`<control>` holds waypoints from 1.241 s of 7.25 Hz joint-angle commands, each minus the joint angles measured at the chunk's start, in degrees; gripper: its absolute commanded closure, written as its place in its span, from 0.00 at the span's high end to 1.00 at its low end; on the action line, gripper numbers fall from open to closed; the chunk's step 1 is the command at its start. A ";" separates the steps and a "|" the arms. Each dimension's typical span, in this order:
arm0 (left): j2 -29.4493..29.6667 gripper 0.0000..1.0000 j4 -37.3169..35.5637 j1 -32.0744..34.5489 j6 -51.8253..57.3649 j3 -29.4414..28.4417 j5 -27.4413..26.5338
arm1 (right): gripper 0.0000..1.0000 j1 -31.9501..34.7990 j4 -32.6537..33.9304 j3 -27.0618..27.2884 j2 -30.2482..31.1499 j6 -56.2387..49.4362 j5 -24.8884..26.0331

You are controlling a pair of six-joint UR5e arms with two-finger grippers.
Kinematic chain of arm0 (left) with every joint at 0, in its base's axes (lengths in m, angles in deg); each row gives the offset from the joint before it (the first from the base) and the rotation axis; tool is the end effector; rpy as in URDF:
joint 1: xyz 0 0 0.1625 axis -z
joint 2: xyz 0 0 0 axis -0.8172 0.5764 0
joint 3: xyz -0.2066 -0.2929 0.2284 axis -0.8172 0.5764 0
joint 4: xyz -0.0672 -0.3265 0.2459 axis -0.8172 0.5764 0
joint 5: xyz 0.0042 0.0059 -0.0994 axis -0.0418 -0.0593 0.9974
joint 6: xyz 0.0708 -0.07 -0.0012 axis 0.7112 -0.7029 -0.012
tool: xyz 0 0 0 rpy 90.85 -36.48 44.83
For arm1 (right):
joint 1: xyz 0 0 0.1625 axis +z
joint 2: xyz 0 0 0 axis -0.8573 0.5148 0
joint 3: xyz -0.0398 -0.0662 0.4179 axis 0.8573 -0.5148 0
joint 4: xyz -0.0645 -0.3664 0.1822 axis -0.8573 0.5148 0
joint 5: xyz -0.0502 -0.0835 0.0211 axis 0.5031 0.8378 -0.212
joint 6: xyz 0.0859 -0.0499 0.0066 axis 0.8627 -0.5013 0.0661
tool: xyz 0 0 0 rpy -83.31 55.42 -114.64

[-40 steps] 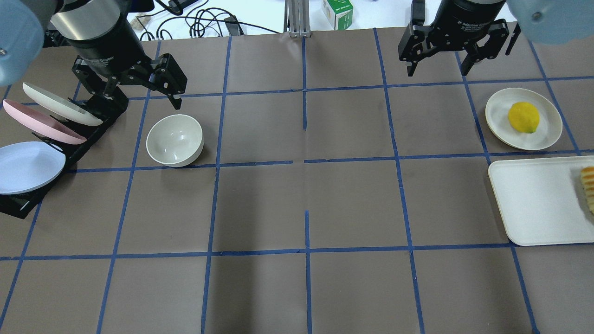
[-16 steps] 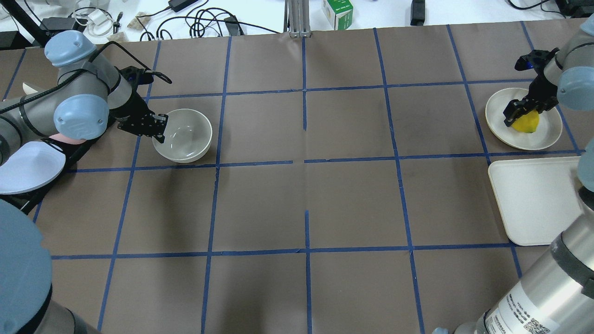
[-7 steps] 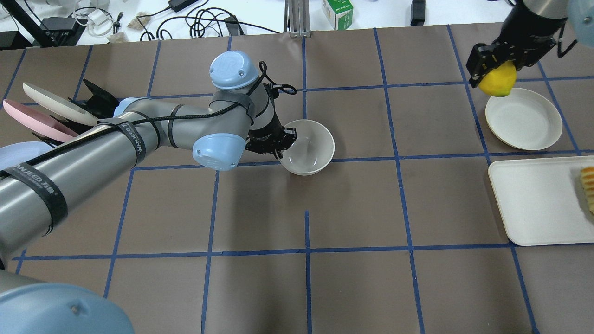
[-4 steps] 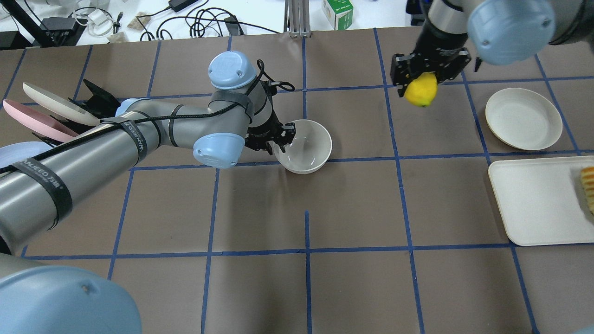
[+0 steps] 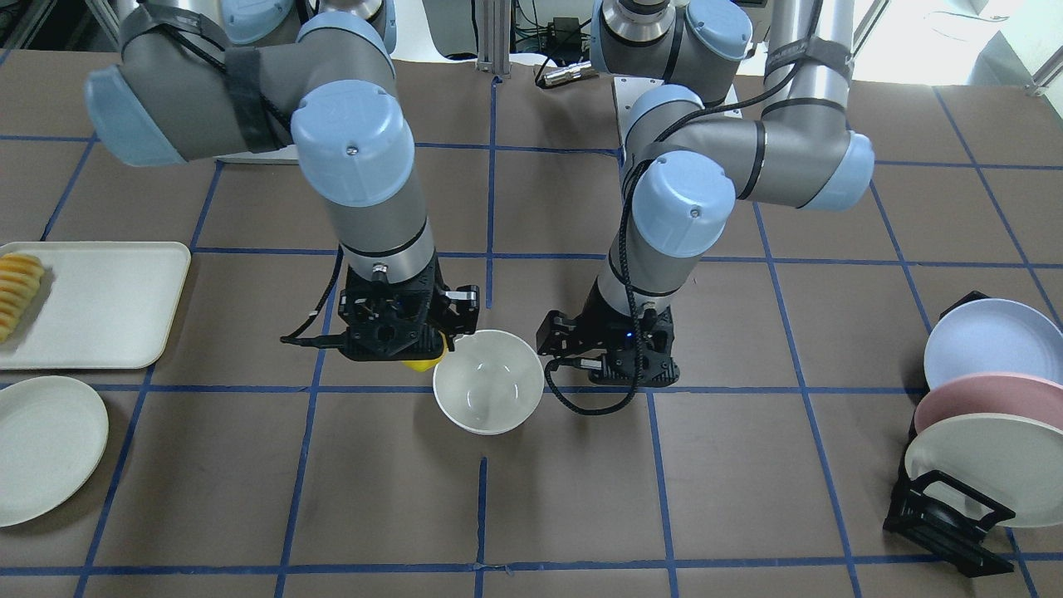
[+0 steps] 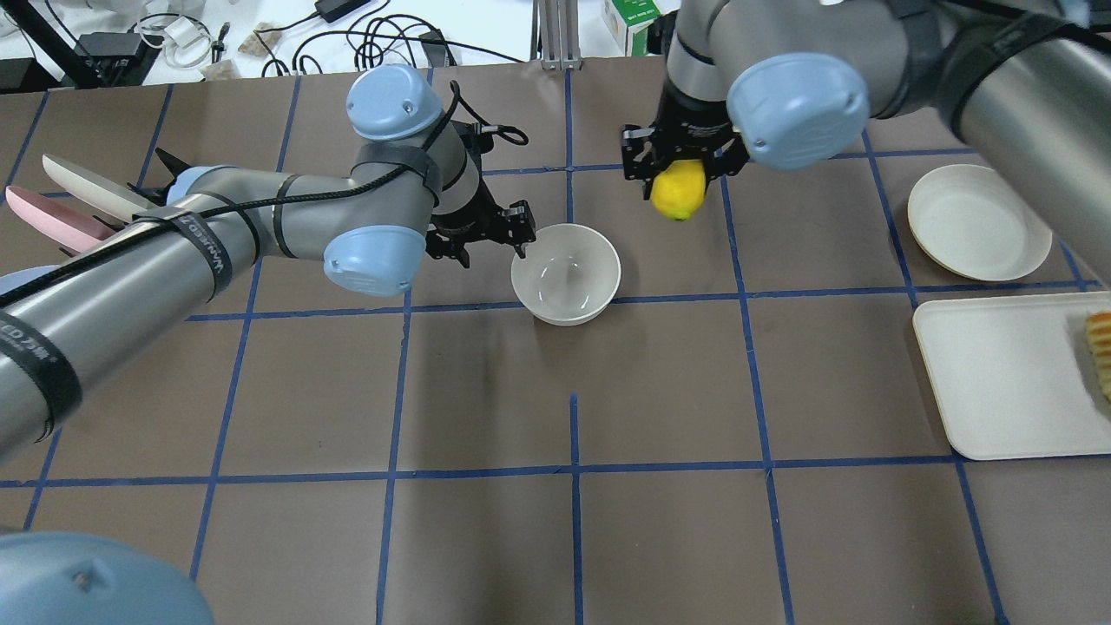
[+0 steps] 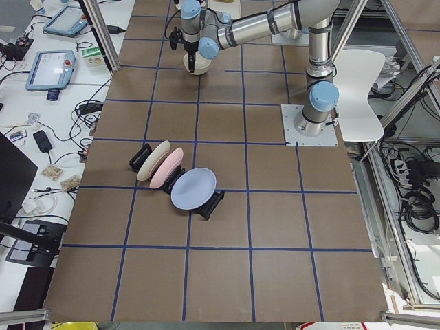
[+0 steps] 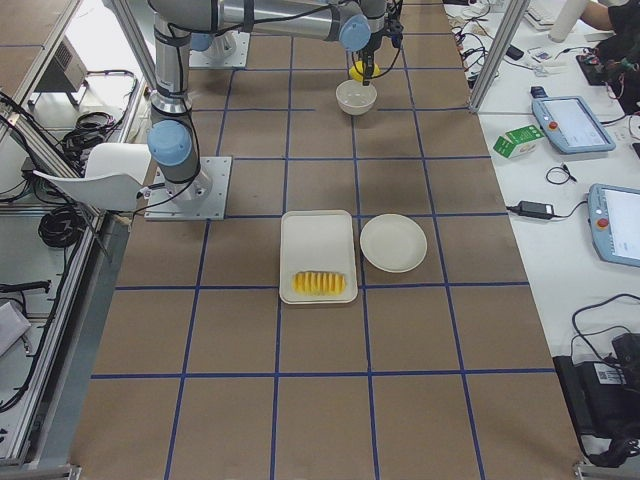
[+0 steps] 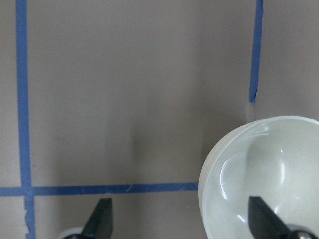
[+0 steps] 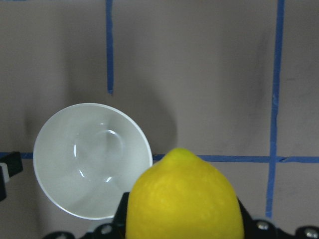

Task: Place bowl and put lemon in it

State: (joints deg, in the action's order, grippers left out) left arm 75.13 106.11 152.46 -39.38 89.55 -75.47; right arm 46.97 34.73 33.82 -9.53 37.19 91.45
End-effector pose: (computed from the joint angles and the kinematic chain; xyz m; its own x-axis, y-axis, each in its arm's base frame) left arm -0.2199 -0.5695 0.3180 -0.9954 0.0162 0.0942 0.0118 0.9988 -0.0476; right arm 0.3053 -0.5666 0.3629 -0.9982 -0.0189 -0.0573 -0.0160 0.9986 -0.0499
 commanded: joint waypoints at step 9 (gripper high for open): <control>-15.70 1.00 27.32 -9.50 11.13 -7.88 -3.63 | 0.54 5.37 13.23 4.25 -13.47 3.41 0.85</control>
State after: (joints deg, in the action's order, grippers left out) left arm 59.43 133.26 143.07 -28.15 82.12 -79.10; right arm 52.31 46.80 37.33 -22.16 40.75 92.30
